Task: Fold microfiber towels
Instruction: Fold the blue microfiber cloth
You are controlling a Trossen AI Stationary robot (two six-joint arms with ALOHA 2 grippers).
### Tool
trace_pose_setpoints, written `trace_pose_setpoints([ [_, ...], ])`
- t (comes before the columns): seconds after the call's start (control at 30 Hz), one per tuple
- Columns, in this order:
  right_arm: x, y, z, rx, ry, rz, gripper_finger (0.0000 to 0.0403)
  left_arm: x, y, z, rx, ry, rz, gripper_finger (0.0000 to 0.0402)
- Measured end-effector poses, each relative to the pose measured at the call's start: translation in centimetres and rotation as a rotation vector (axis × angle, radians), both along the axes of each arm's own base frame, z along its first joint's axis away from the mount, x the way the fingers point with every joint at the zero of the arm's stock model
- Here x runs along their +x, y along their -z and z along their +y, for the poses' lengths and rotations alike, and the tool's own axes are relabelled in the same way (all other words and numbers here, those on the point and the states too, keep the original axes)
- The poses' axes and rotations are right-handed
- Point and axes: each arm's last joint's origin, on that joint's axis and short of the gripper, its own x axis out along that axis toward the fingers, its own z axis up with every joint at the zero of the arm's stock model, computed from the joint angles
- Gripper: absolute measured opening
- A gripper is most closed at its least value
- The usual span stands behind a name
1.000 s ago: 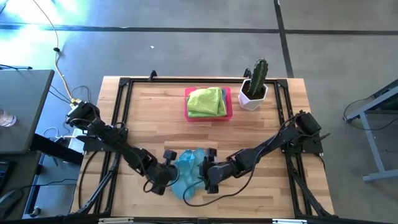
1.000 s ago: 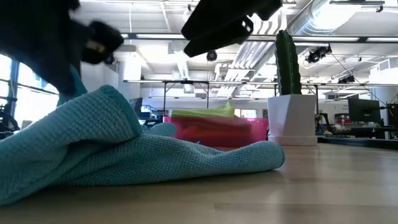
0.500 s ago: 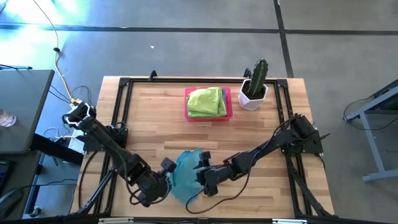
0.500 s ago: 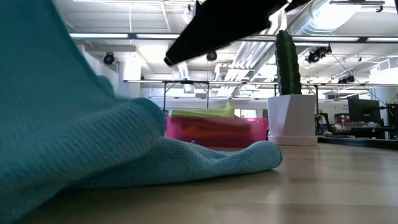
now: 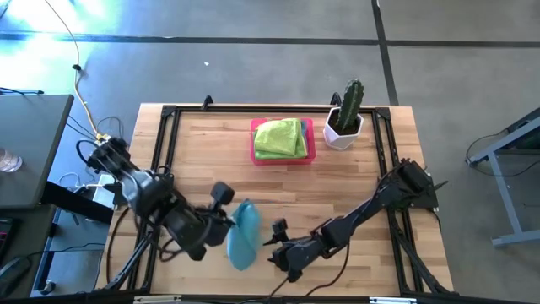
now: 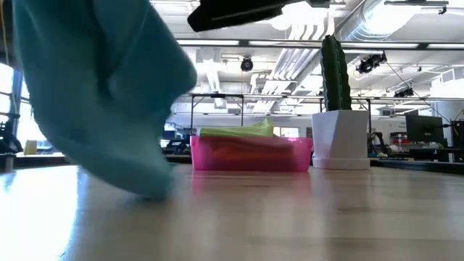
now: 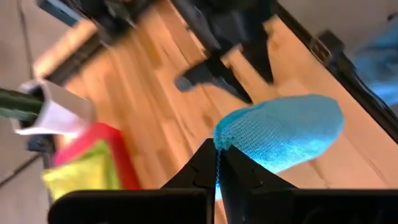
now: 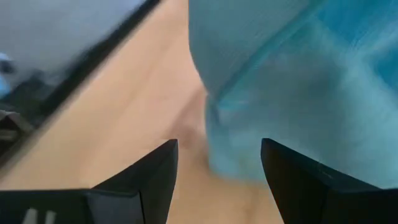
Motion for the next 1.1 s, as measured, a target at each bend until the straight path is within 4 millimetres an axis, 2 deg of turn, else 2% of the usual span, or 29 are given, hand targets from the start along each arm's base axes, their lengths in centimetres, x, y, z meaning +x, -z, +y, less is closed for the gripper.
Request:
trace_pose_setpoints([
  [0.13,-0.2,-0.3,0.2,-0.209,0.081,-0.088,0.0224,-0.8,-3.9,1.0,-0.002,0.042,-0.100,0.0001],
  [0.2,-0.2,-0.6,0.0,-0.248,0.153,-0.125,0.0224,-1.2,-5.7,1.5,-0.011,0.049,-0.158,0.0001],
  [0.33,0.2,-0.7,-0.5,-0.157,0.248,-0.145,0.0224,-2.0,-8.2,2.6,-0.044,0.017,-0.253,0.0000],
  [0.53,0.5,-0.6,-1.1,-0.046,0.318,-0.143,0.0224,-3.0,-10.2,3.3,-0.077,0.008,-0.317,0.0000],
  [0.67,0.6,-0.6,-1.3,-0.029,0.329,-0.143,0.0224,-3.4,-10.2,3.3,-0.083,0.016,-0.297,0.0000],
  [0.83,0.1,-1.1,-0.7,-0.074,0.395,-0.204,0.0224,-4.7,-8.6,3.1,-0.156,-0.014,-0.094,0.0000],
  [0.97,0.5,-2.4,-0.6,-0.008,0.457,-0.329,0.0224,-3.8,-6.6,2.5,-0.138,-0.047,0.003,0.0000],
  [1.1,1.6,-4.3,-0.8,0.082,0.388,-0.464,0.0224,-2.5,-4.6,1.7,-0.119,-0.052,0.036,0.0000],
])
